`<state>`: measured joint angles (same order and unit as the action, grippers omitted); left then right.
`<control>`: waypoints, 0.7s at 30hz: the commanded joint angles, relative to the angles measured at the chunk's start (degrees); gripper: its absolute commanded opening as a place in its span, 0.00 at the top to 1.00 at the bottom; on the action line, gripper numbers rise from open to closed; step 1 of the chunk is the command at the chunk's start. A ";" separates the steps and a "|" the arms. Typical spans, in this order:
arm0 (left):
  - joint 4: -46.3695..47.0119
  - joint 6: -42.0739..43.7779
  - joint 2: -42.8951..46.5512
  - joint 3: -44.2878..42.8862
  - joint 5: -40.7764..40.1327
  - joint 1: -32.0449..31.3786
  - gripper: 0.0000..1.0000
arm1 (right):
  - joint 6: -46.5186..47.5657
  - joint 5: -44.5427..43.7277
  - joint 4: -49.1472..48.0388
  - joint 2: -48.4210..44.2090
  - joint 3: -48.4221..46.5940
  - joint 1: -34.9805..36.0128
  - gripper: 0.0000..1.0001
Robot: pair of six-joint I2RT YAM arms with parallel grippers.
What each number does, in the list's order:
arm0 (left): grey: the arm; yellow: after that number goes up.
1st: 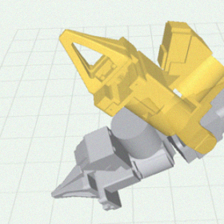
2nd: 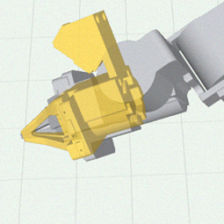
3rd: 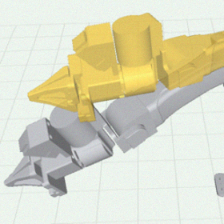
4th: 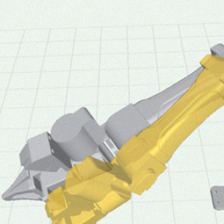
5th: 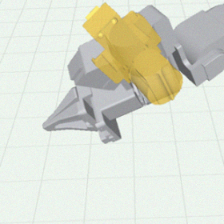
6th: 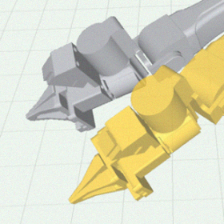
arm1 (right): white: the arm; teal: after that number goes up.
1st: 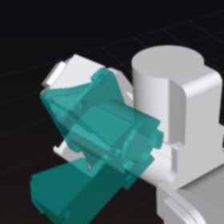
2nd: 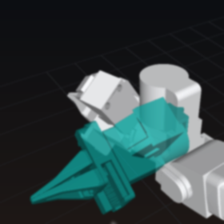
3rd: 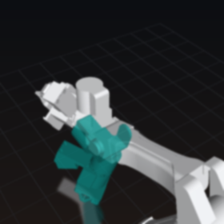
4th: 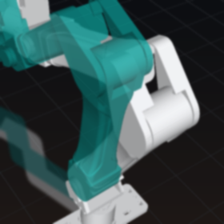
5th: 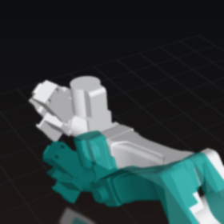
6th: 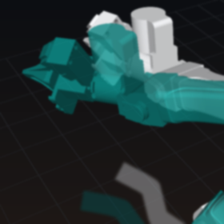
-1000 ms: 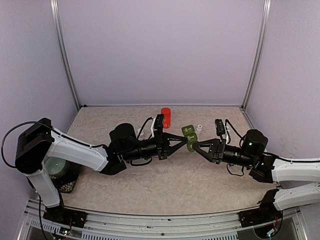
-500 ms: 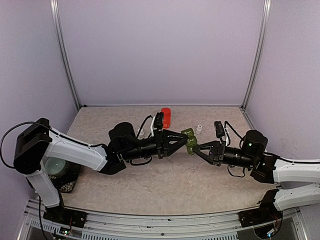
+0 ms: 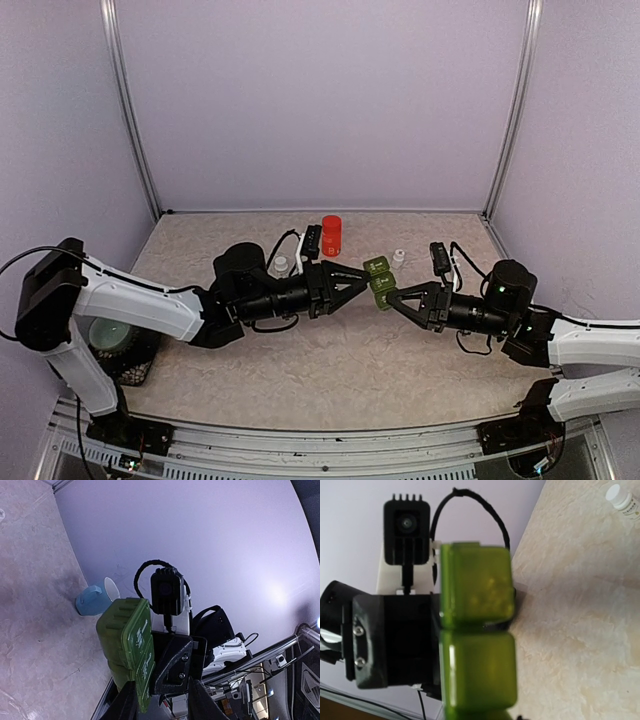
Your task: Sort the pills into containers
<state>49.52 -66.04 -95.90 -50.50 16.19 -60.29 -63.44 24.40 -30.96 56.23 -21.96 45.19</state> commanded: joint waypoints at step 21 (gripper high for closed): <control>-2.18 1.40 -3.56 -5.04 1.40 -1.05 0.76 | 0.48 0.33 -0.90 0.21 -0.20 -0.32 1.00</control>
<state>46.28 -65.30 -98.30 -53.17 16.32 -60.84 -63.46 24.18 -31.14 56.36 -21.96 44.95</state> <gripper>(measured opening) 0.262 0.222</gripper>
